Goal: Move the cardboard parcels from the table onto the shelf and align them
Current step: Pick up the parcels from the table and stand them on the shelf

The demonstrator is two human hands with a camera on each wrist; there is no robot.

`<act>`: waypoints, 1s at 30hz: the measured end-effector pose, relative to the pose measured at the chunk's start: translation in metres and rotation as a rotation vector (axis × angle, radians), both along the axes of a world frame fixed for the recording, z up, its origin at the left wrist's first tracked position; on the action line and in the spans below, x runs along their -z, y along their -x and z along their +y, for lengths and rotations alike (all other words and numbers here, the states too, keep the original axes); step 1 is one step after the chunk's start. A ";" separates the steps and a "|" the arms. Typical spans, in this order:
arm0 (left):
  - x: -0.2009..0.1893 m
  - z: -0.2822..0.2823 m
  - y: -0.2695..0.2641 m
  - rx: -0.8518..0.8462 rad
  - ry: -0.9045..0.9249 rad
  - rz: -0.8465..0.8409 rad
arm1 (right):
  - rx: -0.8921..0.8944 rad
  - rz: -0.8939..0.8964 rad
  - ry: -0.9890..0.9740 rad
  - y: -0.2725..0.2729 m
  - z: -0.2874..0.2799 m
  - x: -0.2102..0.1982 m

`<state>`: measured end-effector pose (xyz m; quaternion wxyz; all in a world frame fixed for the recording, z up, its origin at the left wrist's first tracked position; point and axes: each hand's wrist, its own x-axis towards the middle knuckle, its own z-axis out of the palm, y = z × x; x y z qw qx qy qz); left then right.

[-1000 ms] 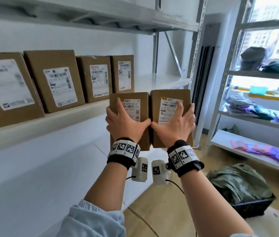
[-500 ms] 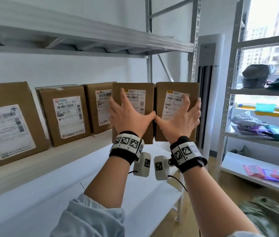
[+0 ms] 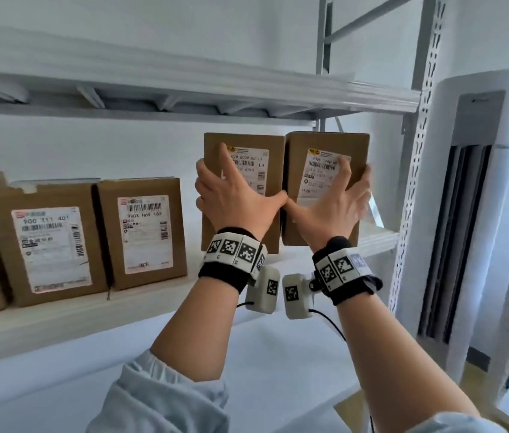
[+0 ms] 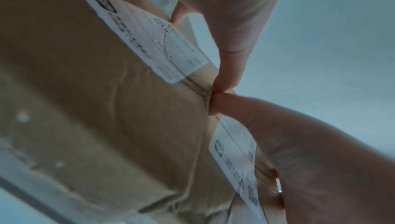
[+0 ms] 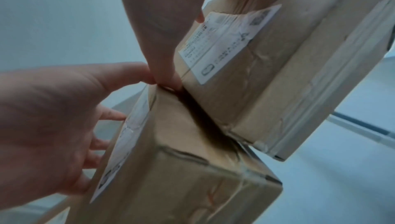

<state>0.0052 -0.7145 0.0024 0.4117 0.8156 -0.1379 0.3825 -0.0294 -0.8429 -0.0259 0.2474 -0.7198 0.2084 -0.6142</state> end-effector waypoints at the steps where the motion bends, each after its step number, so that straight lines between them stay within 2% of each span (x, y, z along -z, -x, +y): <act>1: 0.004 -0.002 -0.006 -0.036 0.012 0.006 | -0.026 0.010 0.004 -0.010 -0.002 0.002; 8: 0.039 0.001 -0.034 -0.202 0.003 0.072 | -0.273 0.087 -0.053 -0.063 0.002 0.040; 14: 0.054 0.001 -0.048 -0.209 -0.049 0.129 | -0.316 0.077 -0.002 -0.077 0.004 0.049; 19: 0.071 0.002 -0.041 -0.232 -0.088 0.121 | -0.373 0.048 0.006 -0.077 0.012 0.061; 23: 0.085 0.014 -0.027 -0.251 -0.115 0.051 | -0.378 0.010 -0.030 -0.068 0.027 0.075; 30: 0.104 0.069 0.008 -0.255 -0.172 -0.041 | -0.411 -0.004 0.049 -0.033 0.082 0.090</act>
